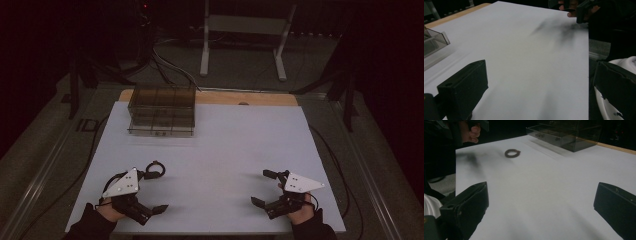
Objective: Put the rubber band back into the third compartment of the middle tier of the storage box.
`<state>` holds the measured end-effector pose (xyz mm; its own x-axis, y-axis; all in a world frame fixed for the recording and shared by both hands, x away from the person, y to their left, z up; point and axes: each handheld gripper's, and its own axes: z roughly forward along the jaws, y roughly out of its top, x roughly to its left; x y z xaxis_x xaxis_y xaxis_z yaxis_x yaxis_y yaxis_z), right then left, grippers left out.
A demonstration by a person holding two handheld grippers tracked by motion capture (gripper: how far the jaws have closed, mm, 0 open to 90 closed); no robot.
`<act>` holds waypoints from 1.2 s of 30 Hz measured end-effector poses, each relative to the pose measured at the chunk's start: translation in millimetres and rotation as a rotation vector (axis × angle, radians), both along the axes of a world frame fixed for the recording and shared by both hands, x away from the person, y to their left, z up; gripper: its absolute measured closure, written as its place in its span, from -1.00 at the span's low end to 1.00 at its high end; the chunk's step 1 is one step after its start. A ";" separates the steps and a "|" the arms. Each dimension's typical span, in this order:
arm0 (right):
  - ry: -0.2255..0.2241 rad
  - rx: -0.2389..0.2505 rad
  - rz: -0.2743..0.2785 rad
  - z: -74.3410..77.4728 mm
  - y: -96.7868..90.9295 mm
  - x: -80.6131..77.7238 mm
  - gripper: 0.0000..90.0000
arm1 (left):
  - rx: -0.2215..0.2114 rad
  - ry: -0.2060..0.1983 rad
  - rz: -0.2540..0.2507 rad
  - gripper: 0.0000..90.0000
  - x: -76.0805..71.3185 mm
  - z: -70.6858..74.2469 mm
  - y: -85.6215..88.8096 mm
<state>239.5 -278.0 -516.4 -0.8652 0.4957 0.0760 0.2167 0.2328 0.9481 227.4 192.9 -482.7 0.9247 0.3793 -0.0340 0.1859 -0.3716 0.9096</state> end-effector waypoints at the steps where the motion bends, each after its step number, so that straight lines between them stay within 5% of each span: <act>1: 0.001 0.003 0.000 -0.1 -0.1 0.2 -1.00 | -0.002 -0.002 0.002 -0.99 0.9 0.9 0.5; 36: 0.024 0.023 -0.017 -0.5 -2.0 1.9 -1.00 | -0.047 0.000 0.116 -0.99 29.8 11.0 15.2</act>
